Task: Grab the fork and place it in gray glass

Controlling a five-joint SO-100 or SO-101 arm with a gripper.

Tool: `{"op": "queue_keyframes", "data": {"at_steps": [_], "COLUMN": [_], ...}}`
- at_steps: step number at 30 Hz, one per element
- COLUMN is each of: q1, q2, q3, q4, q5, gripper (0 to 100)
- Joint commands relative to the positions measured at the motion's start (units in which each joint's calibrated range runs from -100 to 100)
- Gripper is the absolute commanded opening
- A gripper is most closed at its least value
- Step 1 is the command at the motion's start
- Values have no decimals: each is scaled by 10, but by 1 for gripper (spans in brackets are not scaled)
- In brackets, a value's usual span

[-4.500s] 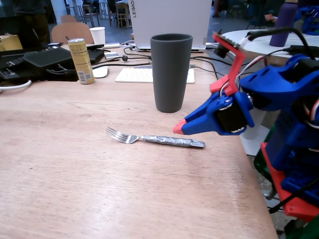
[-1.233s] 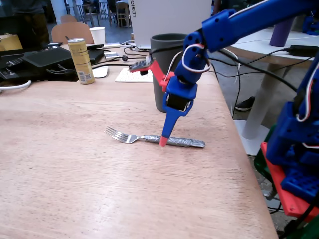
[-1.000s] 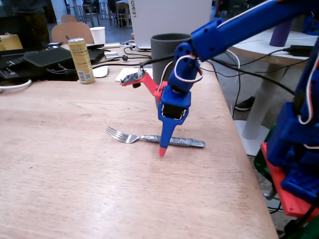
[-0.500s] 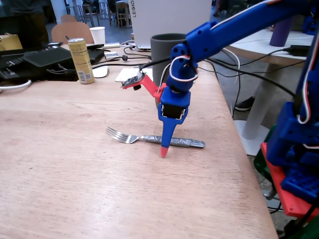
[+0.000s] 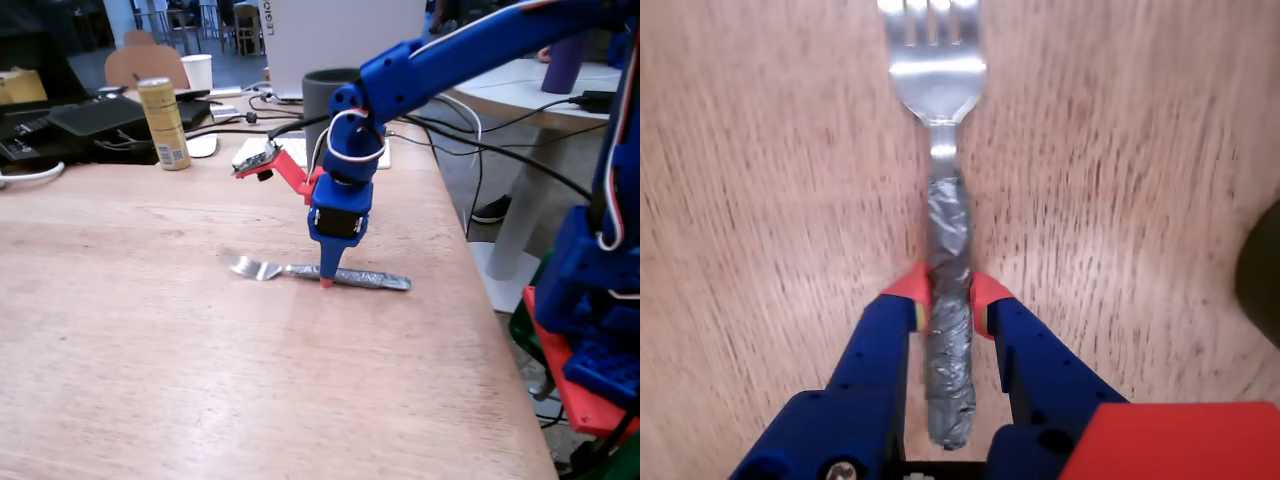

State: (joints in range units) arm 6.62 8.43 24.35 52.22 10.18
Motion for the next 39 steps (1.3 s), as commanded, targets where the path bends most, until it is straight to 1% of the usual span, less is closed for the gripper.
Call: {"op": "queue_keyframes", "data": {"at_steps": [1, 10, 16, 19, 20, 25, 28, 32, 35, 38, 39], "q1": [7, 5, -14, -14, -22, -134, -181, -181, -163, -156, -129], "q2": [1, -22, -198, -291, -316, -392, -385, -324, -320, -330, -332], "q3": [-14, -13, 52, 54, 50, 43, -45, -171, -239, -259, -259], "q4": [2, 1, 3, 3, 3, -9, -9, -9, -9, -9, -10], "q5": [2, 2, 1, 1, 1, 1, -4, -4, 1, 2, 4], "gripper": [0, 0, 0, 0, 0, 0, 0, 0, 0, 0, 0]}}
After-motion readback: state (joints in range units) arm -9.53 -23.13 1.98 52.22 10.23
